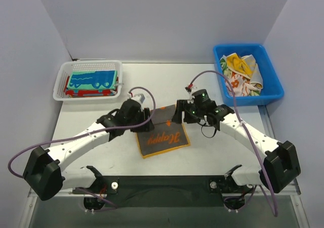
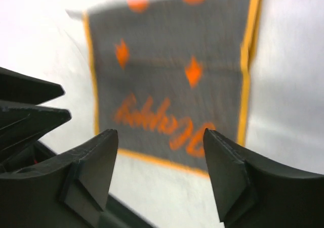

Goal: Fold and stack the towels
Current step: Fold the towel

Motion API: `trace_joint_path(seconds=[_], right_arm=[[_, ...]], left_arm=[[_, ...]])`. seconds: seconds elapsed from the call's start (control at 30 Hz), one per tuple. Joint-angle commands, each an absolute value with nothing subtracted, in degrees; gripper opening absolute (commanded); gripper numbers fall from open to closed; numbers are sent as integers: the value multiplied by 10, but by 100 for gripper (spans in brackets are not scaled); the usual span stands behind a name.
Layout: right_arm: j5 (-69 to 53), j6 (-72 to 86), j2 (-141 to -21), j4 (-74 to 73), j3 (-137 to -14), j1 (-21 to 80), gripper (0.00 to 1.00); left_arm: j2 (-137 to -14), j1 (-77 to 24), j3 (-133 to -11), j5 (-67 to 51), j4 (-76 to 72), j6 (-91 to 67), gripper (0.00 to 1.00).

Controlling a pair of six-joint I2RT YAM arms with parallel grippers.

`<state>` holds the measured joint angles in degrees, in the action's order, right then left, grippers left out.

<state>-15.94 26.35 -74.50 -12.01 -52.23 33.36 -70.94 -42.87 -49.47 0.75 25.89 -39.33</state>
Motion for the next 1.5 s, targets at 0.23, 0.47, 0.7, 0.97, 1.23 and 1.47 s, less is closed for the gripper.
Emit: trace_joint_path(seconds=[0.23,0.47,0.7,0.97,1.23,1.47], right_arm=[[-183,424,-963,314,-584,310,81],[-212,450,-1091,464,-599,305,84],[-203,479,-1186,565,-565,287,86],[-157,500,-1206,663,-464,245,87],[-153,507,-1189,725,-408,207,87],[-206,476,-1100,671,-420,201,87]], left_arm=[[-858,-240,-494,-107,-71,-426,52],[-949,-220,-469,-108,-147,-435,39],[-1004,-193,-397,-90,-200,-468,33],[-1046,-171,-311,-87,-279,-540,26],[-1027,-164,-291,-90,-301,-534,27],[-989,-178,-337,-132,-295,-545,34]])
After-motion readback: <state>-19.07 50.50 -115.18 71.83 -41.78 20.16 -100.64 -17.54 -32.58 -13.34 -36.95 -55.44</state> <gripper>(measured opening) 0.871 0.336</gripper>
